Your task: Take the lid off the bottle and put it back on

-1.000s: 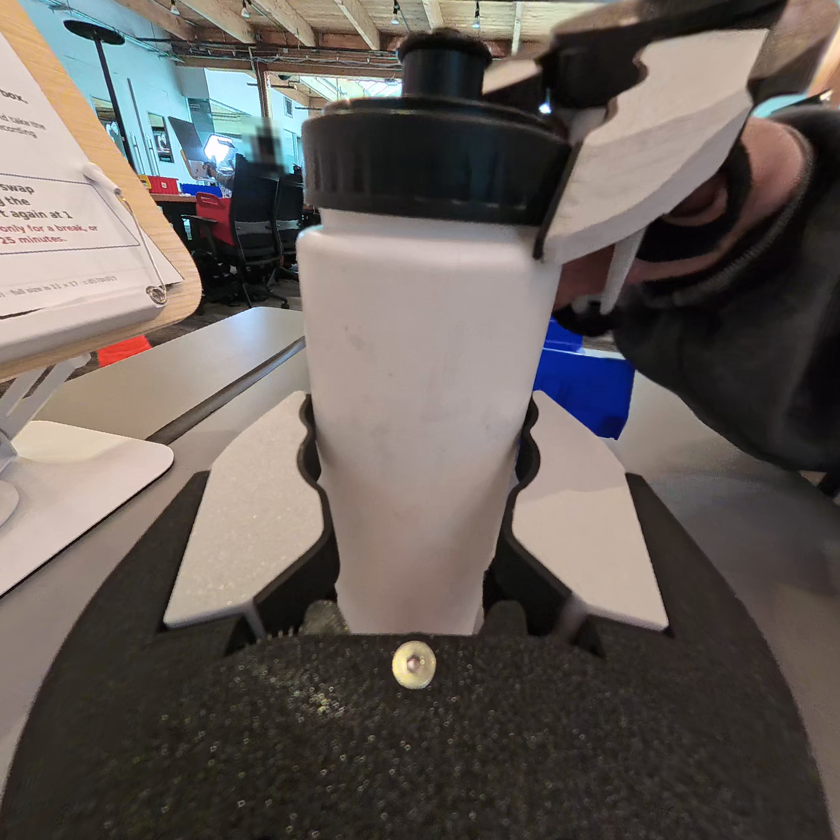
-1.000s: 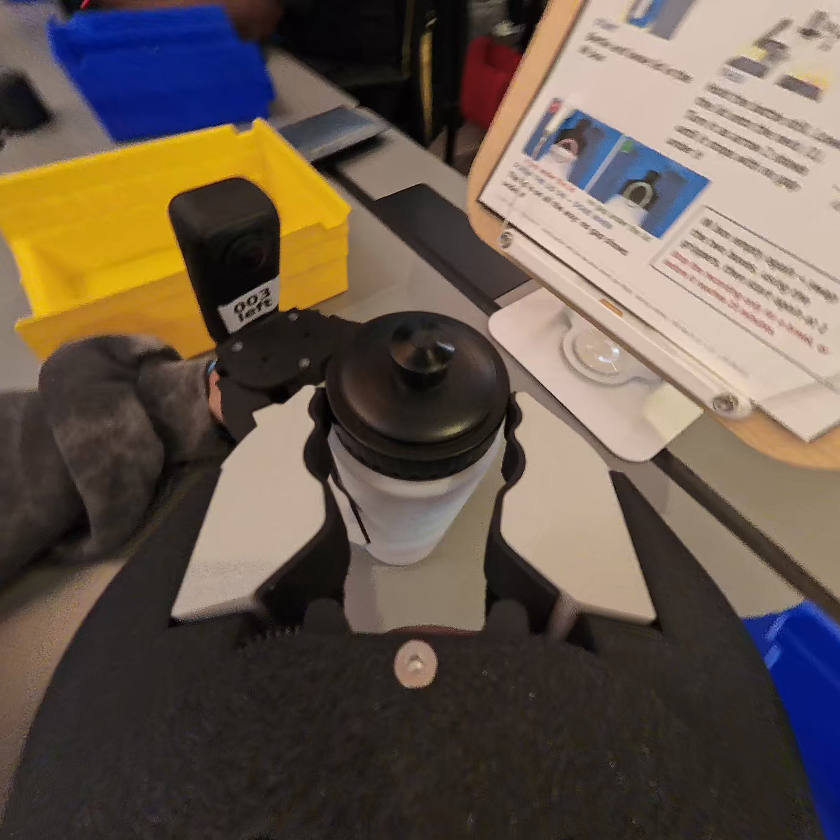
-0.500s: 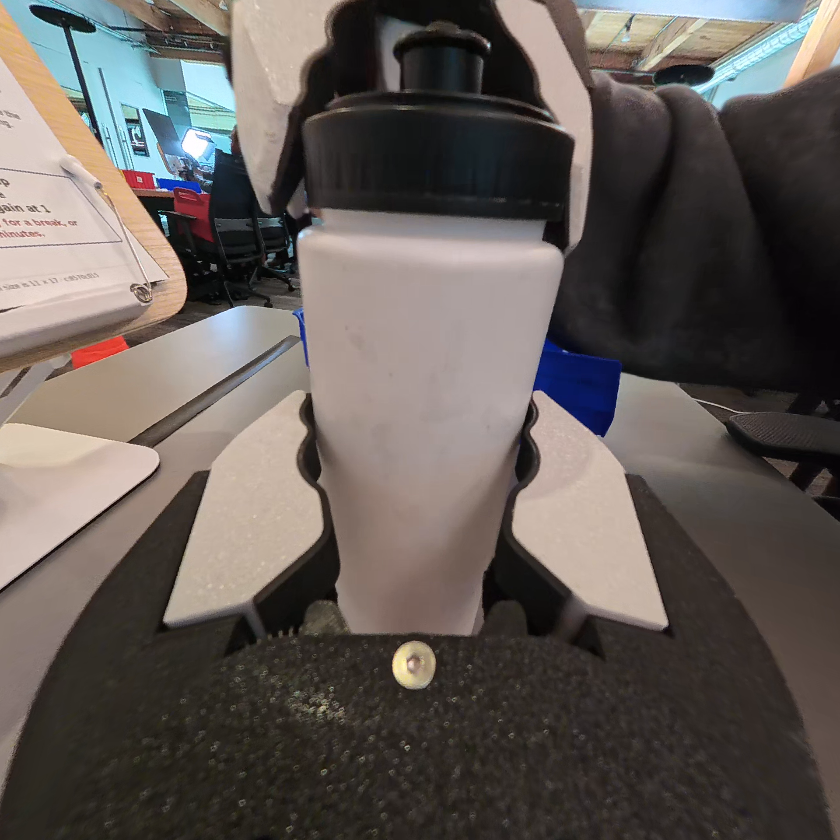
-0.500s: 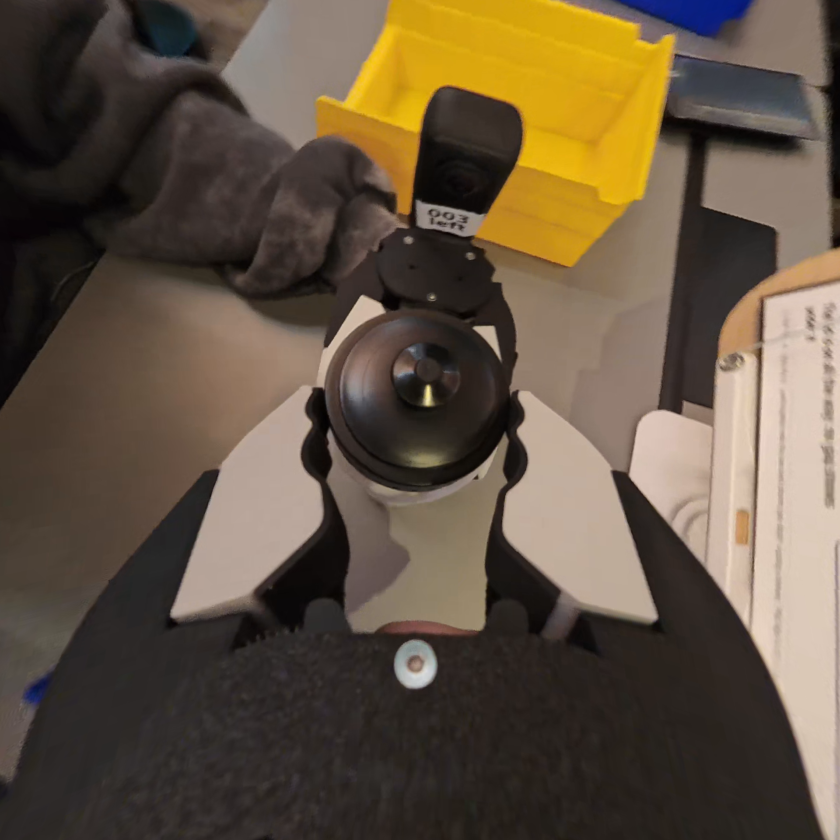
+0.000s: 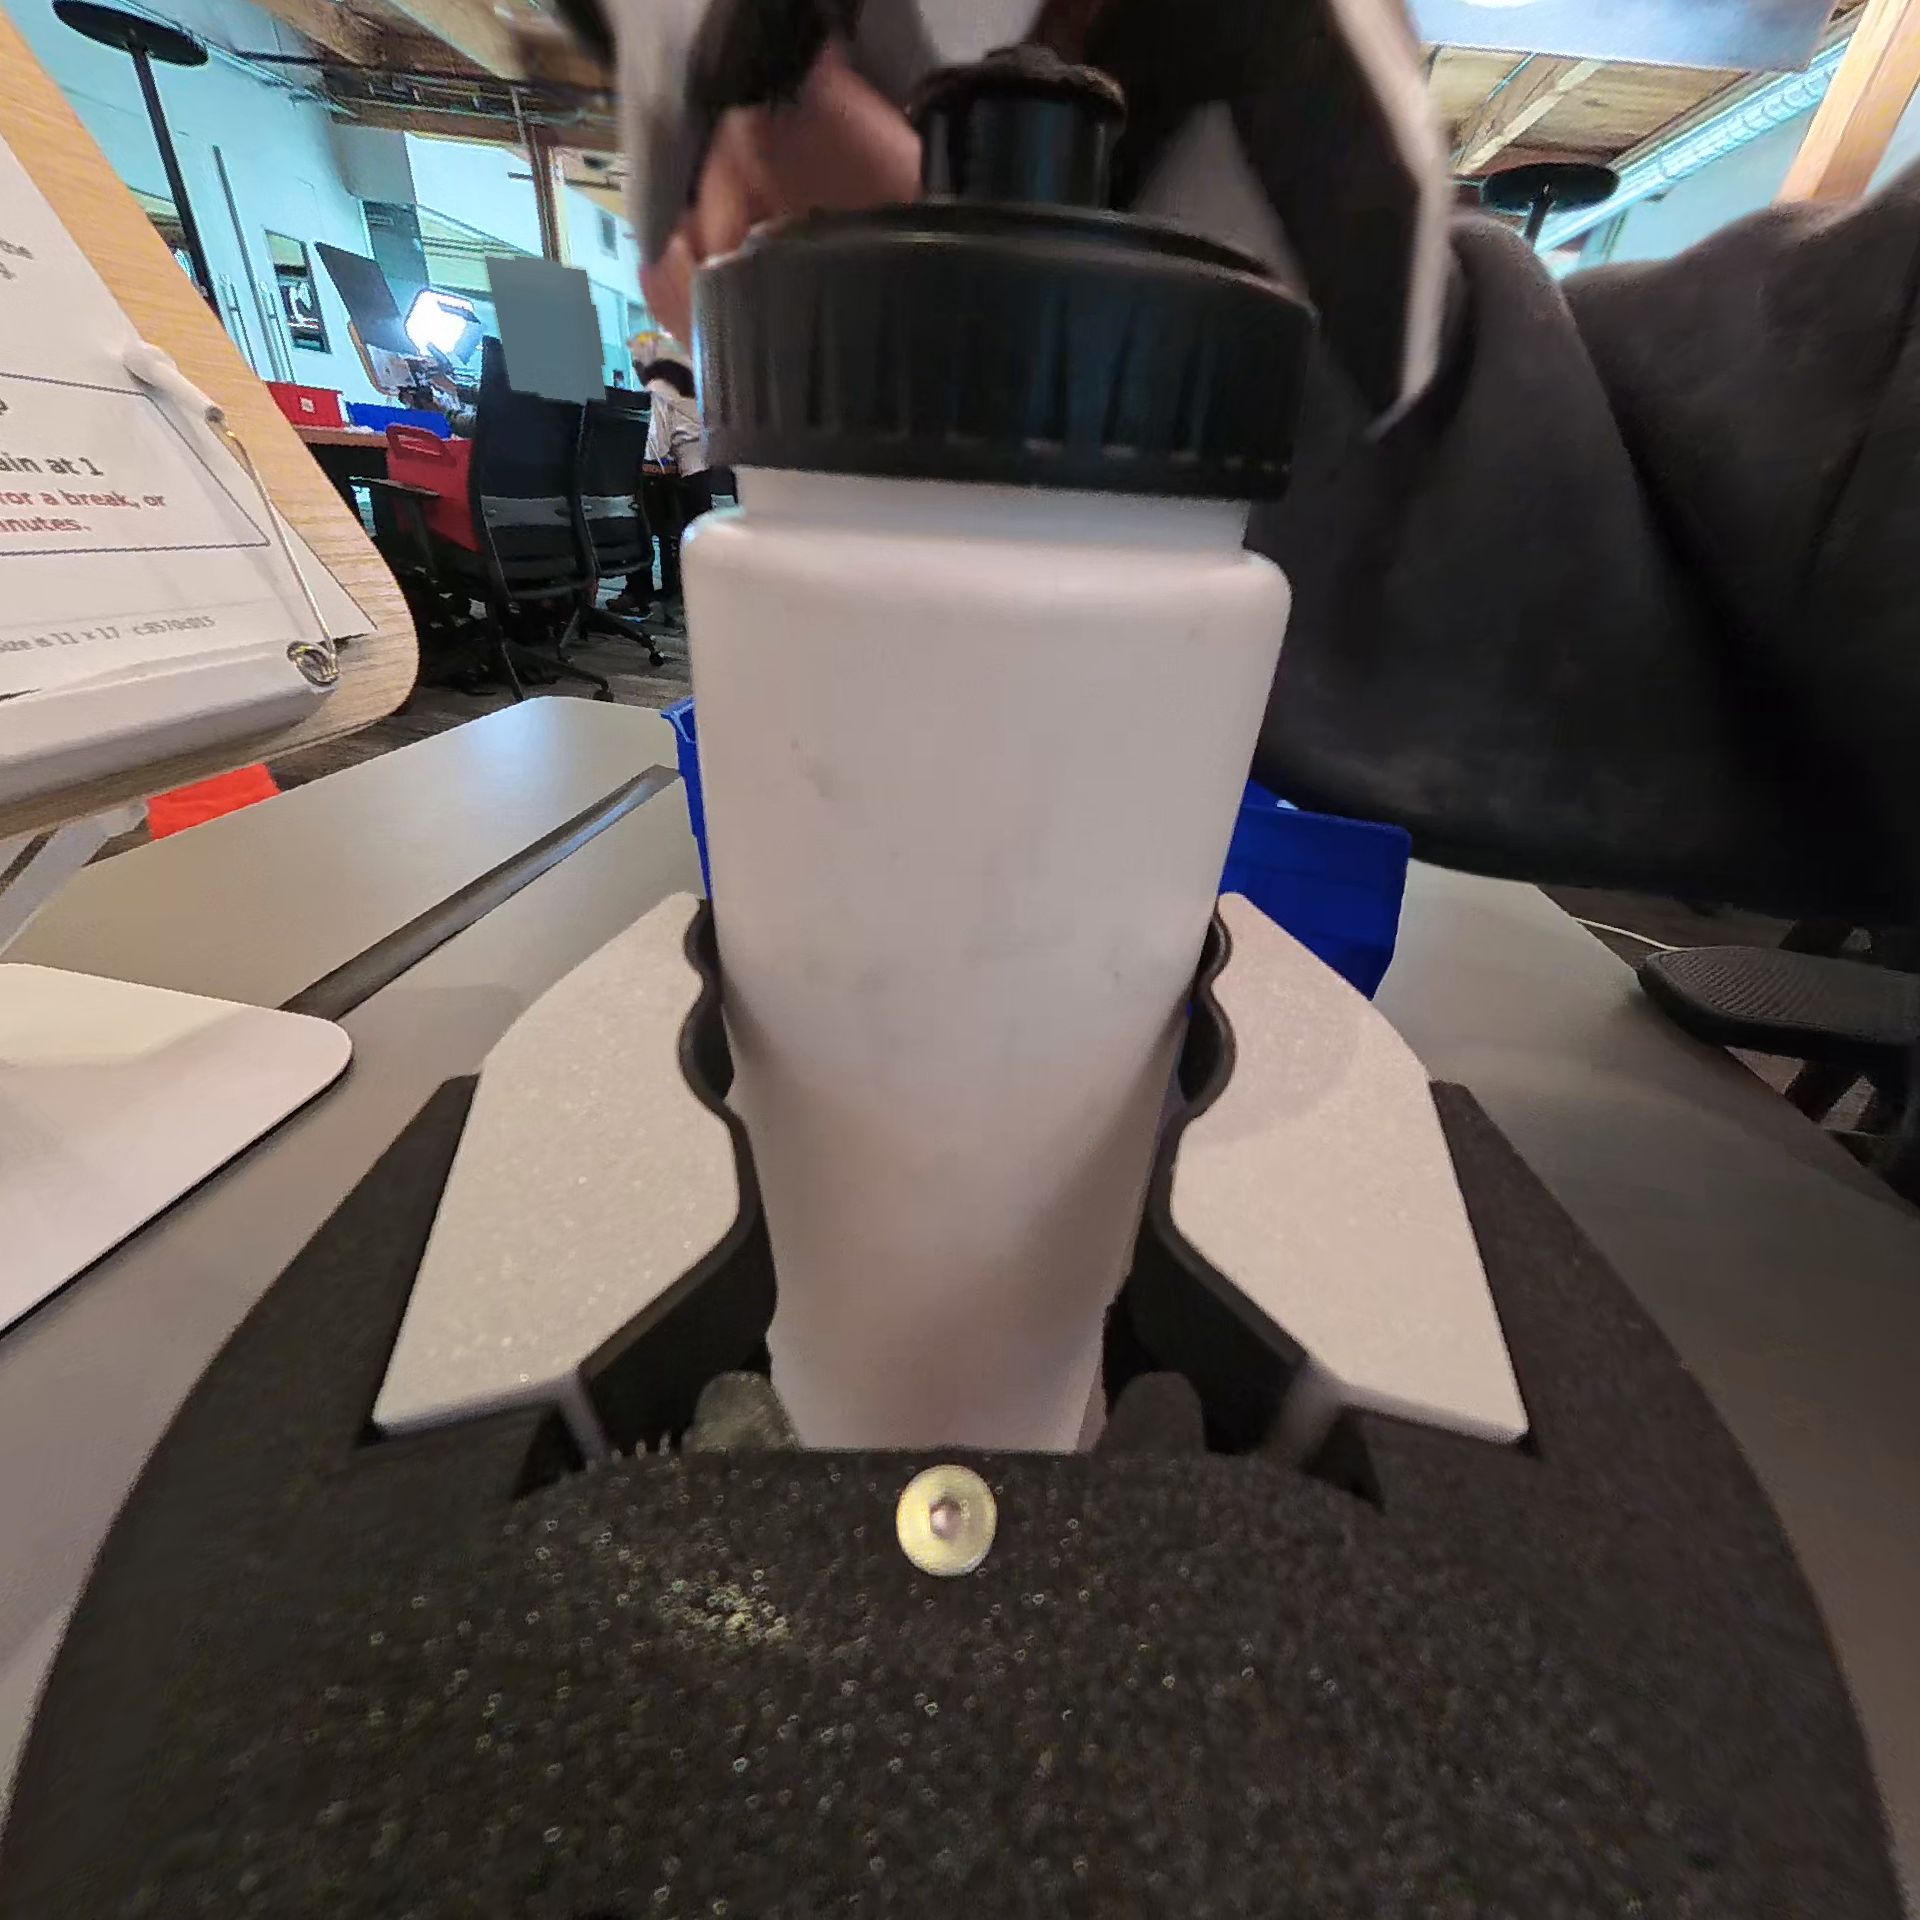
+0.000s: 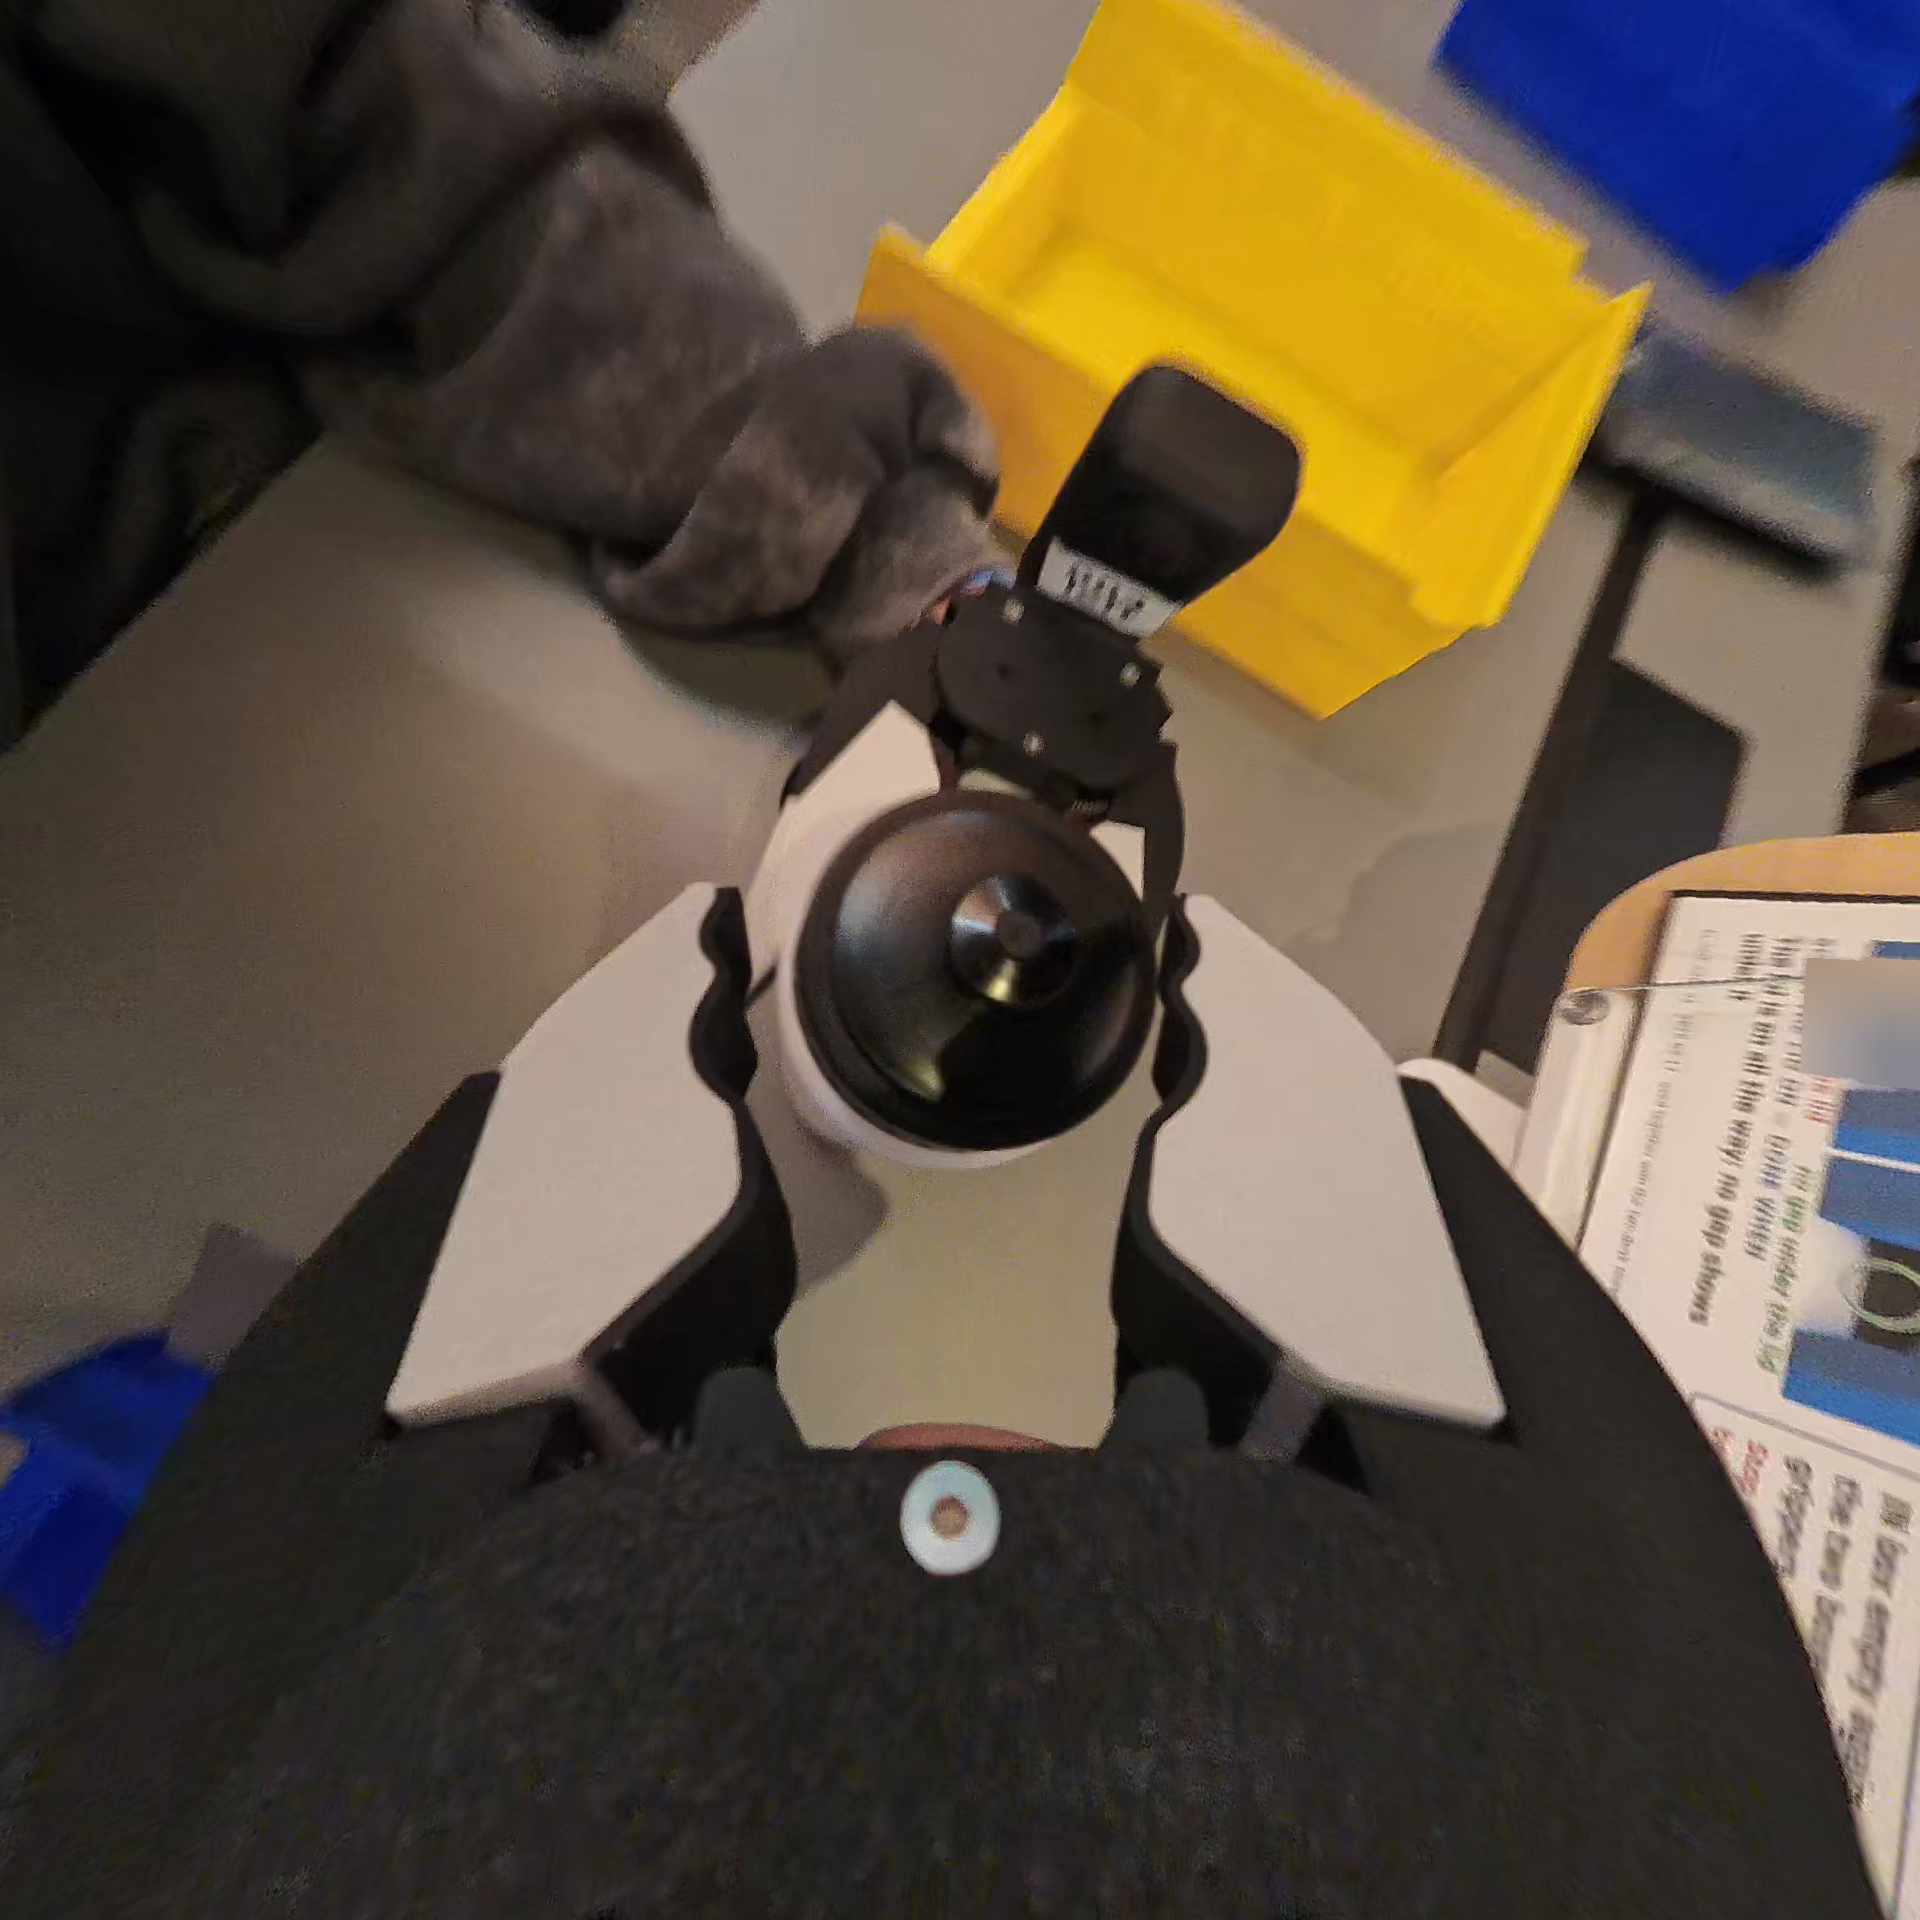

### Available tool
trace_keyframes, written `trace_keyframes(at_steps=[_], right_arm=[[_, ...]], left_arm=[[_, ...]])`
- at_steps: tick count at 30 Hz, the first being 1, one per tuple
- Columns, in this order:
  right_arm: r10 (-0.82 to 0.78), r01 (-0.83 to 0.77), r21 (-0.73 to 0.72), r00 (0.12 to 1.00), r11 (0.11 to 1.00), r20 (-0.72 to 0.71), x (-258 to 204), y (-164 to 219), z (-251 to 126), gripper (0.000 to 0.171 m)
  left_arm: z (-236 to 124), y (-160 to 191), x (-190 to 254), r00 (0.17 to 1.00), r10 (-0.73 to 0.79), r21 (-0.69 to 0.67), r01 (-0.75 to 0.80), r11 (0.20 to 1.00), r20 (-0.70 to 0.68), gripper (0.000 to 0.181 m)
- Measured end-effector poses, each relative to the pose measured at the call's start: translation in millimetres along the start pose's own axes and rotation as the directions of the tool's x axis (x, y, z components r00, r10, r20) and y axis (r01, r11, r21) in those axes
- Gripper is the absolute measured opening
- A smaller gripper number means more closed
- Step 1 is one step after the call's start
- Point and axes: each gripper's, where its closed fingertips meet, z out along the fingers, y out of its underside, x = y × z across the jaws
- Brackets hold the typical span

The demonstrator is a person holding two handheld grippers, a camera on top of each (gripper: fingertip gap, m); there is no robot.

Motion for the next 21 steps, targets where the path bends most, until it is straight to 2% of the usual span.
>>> trace_keyframes(at_steps=[3,5,8,10,13,15,17,21], right_arm=[[0.119,-0.096,0.127,0.975,0.987,-0.186,-1,-17,-12,0.085],[0.229,-0.172,0.191,0.912,0.966,-0.340,2,-21,-16,0.092],[0.403,-0.294,0.278,0.716,0.914,-0.570,7,-10,-17,0.092],[0.525,-0.354,0.390,0.511,0.850,-0.681,10,0,-21,0.095],[0.638,-0.396,0.529,0.225,0.751,-0.737,5,16,-22,0.091],[0.716,-0.388,0.636,0.099,0.667,-0.691,2,18,-18,0.089],[0.749,-0.367,0.693,0.013,0.620,-0.662,1,20,-13,0.090],[0.775,-0.321,0.744,-0.043,0.587,-0.630,4,15,-1,0.087]], left_arm=[[0,0,1,1.000,0.006,0.000,-0.006,1.000,0.006,0.085],[0,0,1,1.000,0.007,0.000,-0.007,1.000,0.013,0.086],[1,0,0,1.000,0.010,0.001,-0.010,1.000,0.030,0.086],[1,0,1,0.999,0.010,0.002,-0.010,1.000,0.037,0.086],[1,1,1,0.998,0.019,-0.003,-0.019,1.000,0.053,0.086],[1,1,1,0.998,0.019,0.002,-0.019,1.000,0.063,0.086],[0,1,1,0.997,0.021,0.006,-0.021,1.000,0.075,0.086],[0,1,1,0.996,0.020,0.008,-0.021,1.000,0.082,0.086]])
